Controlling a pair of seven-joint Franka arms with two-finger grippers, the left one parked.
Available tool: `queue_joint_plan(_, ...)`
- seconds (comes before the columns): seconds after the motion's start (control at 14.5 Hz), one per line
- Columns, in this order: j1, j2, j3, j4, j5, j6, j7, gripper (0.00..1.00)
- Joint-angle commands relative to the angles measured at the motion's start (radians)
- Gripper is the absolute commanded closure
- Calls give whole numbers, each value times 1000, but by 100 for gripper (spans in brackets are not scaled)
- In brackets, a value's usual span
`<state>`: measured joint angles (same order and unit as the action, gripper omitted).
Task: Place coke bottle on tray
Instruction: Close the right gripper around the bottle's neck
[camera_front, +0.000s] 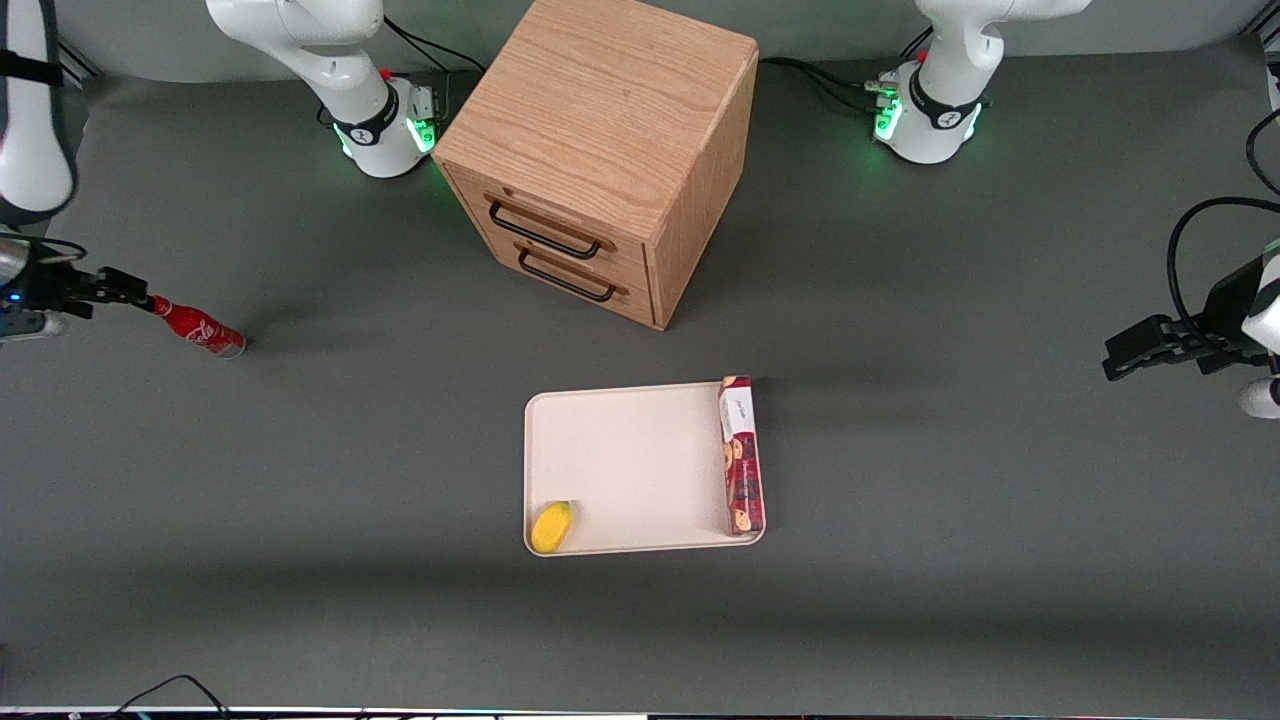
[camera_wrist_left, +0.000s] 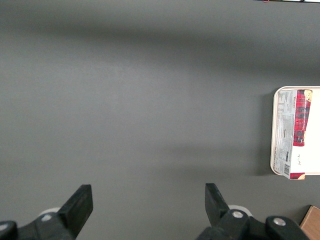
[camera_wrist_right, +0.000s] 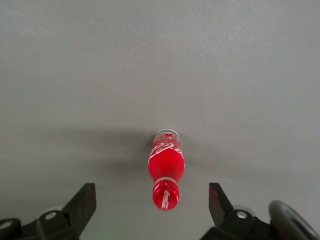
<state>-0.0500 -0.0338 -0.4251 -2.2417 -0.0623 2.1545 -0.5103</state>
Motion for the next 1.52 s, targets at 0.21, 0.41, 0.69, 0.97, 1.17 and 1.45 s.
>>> queue_joint_plan(0.21,6,-34,-34,-159,3,182,-51,0)
queue_joint_plan(0.41,7,-31,-58,-171,3,186,-85,24)
queue_joint_plan(0.69,7,-31,-61,-171,3,188,-116,72)
queue_joint_plan(0.97,15,-31,-60,-168,3,186,-116,85)
queue_joint_plan(1.17,28,-79,-44,-127,3,131,-96,87)
queue_joint_plan(1.45,33,-86,37,164,4,-178,-111,87)
